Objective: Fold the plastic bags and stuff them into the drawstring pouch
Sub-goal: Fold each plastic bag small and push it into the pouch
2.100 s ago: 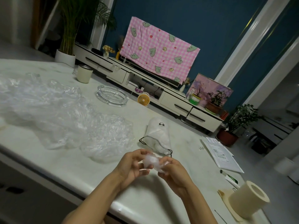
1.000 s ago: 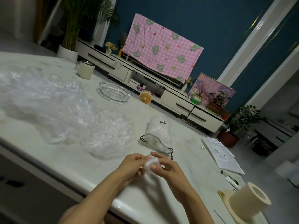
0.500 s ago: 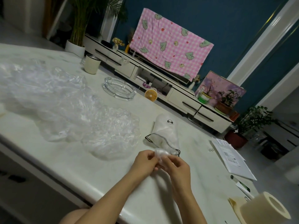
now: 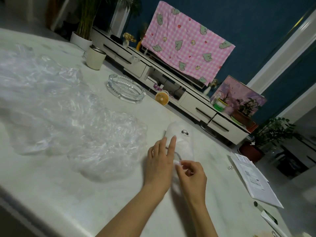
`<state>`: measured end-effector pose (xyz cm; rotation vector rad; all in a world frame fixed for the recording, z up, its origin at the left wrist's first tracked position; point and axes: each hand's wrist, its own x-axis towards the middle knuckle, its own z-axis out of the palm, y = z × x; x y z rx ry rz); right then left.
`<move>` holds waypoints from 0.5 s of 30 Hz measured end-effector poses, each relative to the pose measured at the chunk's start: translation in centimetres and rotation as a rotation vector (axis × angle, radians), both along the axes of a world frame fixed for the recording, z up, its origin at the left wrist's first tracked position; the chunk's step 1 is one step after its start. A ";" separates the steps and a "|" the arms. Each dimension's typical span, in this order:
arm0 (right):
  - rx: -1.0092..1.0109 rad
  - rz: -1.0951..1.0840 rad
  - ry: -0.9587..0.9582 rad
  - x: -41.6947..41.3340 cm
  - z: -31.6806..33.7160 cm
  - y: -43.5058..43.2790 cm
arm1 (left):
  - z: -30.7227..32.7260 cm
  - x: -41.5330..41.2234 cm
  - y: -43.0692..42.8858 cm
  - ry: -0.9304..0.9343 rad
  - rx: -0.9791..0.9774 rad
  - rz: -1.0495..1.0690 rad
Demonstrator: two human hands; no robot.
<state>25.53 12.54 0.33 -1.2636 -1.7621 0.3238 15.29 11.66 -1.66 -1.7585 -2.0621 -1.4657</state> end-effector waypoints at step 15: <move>0.452 -0.070 -0.451 -0.9 -0.1 3.5 | 0.2 0.2 -1.1 -0.166 -0.138 -0.181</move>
